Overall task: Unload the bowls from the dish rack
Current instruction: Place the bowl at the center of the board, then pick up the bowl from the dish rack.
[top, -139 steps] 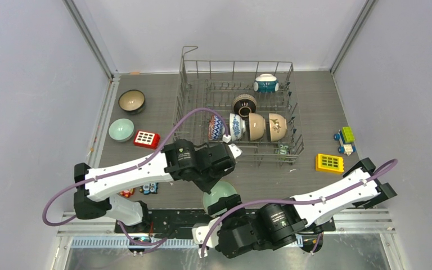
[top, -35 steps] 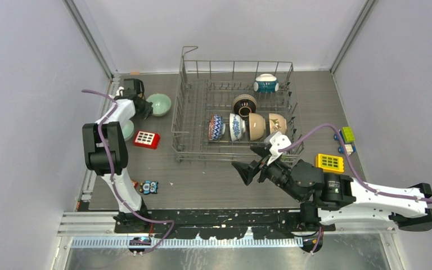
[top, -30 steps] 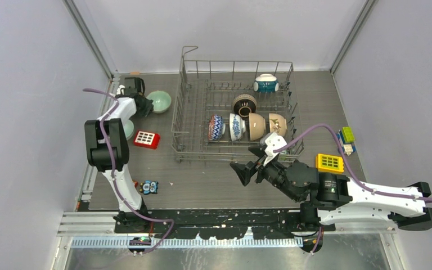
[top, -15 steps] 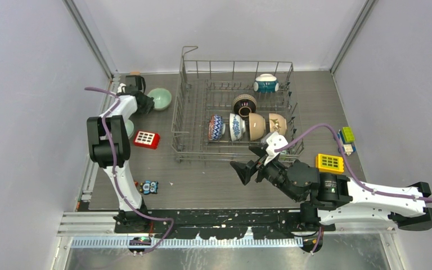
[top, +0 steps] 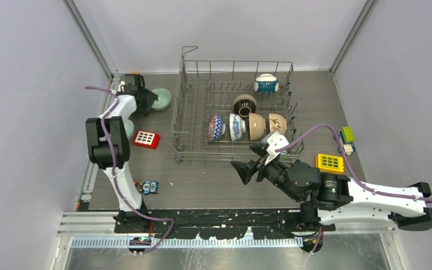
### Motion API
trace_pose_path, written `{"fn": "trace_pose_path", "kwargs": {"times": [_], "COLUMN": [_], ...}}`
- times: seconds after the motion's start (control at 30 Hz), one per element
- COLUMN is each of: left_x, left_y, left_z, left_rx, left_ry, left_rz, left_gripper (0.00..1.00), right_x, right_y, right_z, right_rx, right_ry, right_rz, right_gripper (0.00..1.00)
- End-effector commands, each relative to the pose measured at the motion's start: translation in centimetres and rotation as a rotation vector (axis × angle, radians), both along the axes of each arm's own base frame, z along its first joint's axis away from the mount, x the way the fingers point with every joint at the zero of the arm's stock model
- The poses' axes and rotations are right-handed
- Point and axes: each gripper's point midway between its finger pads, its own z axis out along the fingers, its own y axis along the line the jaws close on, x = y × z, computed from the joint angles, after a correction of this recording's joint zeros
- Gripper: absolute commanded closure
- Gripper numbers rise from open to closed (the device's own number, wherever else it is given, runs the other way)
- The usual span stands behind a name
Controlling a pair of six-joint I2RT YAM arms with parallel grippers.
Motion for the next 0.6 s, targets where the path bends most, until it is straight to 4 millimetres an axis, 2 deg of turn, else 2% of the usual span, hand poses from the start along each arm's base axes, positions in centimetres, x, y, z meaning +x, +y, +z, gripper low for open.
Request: {"fn": "trace_pose_path", "kwargs": {"times": [0.0, 0.13, 0.3, 0.4, 0.53, 0.57], "left_x": [0.8, -1.0, -4.7, -7.6, -12.1, -12.8], "left_y": [-0.6, -0.9, -1.4, -2.5, -5.1, -5.8], "left_z": [8.4, 13.3, 18.7, 20.6, 22.0, 21.9], "left_rx": [0.000, 0.008, 0.071, 0.145, 0.260, 0.272], "left_ry": [-0.190, -0.273, -0.356, -0.374, -0.399, -0.400], "left_rz": [-0.049, -0.061, -0.121, -0.197, -0.307, -0.336], "left_gripper": [0.36, 0.28, 0.19, 0.15, 0.11, 0.11], "right_x": [0.2, 0.3, 0.7, 0.7, 0.6, 0.6], "right_y": [-0.7, -0.8, -1.1, 0.0, 2.3, 2.7], "right_z": [2.1, 2.3, 3.2, 3.1, 2.4, 2.4], "right_rx": [0.070, 0.056, 0.045, 0.032, 0.025, 0.031], "right_ry": [-0.011, -0.028, -0.066, -0.061, -0.031, -0.026], "right_rz": [-0.023, -0.024, -0.040, -0.027, -0.004, -0.004], "right_gripper": [0.18, 0.18, 0.18, 0.18, 0.18, 0.18]}}
